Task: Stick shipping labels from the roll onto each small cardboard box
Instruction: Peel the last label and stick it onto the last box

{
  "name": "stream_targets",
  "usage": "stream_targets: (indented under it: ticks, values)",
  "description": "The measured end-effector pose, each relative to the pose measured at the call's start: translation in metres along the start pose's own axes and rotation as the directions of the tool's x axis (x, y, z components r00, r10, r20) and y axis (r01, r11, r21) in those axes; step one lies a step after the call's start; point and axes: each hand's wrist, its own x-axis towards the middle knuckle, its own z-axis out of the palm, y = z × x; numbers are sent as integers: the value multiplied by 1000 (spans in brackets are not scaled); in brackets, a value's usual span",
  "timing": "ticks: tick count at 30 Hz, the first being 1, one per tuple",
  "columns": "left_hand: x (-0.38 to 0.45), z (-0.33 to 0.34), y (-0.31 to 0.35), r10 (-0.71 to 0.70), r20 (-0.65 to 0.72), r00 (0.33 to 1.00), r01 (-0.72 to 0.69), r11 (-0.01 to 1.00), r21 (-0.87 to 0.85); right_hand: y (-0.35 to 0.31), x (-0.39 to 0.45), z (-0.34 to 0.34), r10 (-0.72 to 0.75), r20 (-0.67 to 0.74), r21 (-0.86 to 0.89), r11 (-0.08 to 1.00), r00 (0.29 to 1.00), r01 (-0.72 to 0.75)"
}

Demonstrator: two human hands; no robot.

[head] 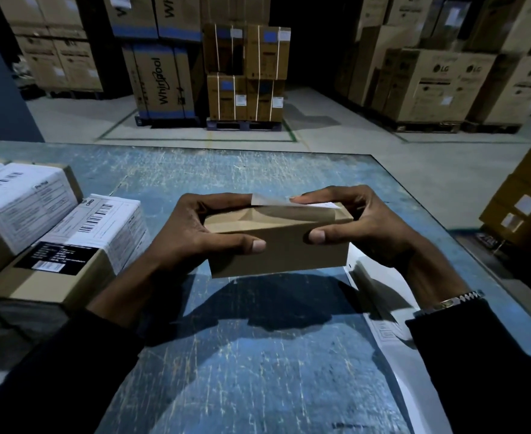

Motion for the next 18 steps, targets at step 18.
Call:
stream_targets:
  ticks: [18]
  values:
    - [-6,11,2,186,128,974,-207,962,178,1,-2,-3,67,17,53,996,998,-68]
